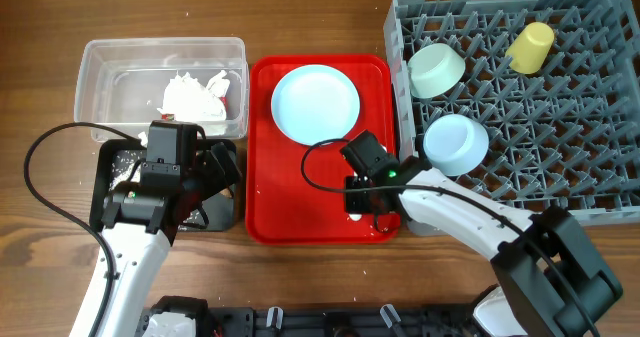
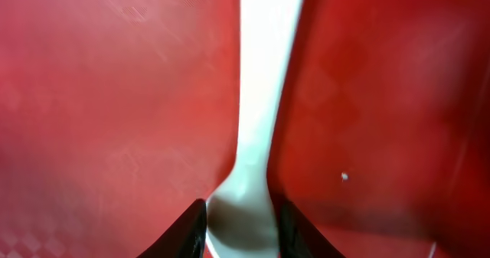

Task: Sort waste into correct bins and load items into the dishwasher rack
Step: 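Lower the right gripper onto the white spoon to grasp it, then lift the white spoon with the right gripper and carry it to the rack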

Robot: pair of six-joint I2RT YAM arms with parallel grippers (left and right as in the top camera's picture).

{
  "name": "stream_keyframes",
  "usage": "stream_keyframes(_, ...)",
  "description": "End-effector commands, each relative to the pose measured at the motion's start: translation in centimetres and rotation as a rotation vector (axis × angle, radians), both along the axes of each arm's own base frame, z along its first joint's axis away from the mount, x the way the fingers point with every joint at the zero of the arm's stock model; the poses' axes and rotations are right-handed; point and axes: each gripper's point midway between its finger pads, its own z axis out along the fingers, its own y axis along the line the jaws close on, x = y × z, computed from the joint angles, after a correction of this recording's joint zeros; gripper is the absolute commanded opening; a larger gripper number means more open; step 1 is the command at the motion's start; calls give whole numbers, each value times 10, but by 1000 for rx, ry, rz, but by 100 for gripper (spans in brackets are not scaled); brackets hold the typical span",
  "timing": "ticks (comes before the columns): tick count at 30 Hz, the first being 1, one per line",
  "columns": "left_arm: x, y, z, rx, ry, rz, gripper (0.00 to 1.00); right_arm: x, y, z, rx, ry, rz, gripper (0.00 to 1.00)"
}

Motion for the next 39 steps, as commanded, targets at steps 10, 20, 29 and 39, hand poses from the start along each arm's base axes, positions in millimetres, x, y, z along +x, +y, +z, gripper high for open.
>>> stream_keyframes(10, 1, 1, 0, -3, -1, 0, 100, -20, 0, -37, -6, 147, -103, 11)
stream_keyframes(20, 1, 1, 0, -3, -1, 0, 100, -4, 11, -8, 19, 69, 22, 4)
stream_keyframes(29, 1, 1, 0, -3, -1, 0, 100, 35, -8, 100, -11, -259, 41, 4)
stream_keyframes(39, 1, 1, 0, -3, -1, 0, 100, 74, -114, 185, -224, -592, -26, 4)
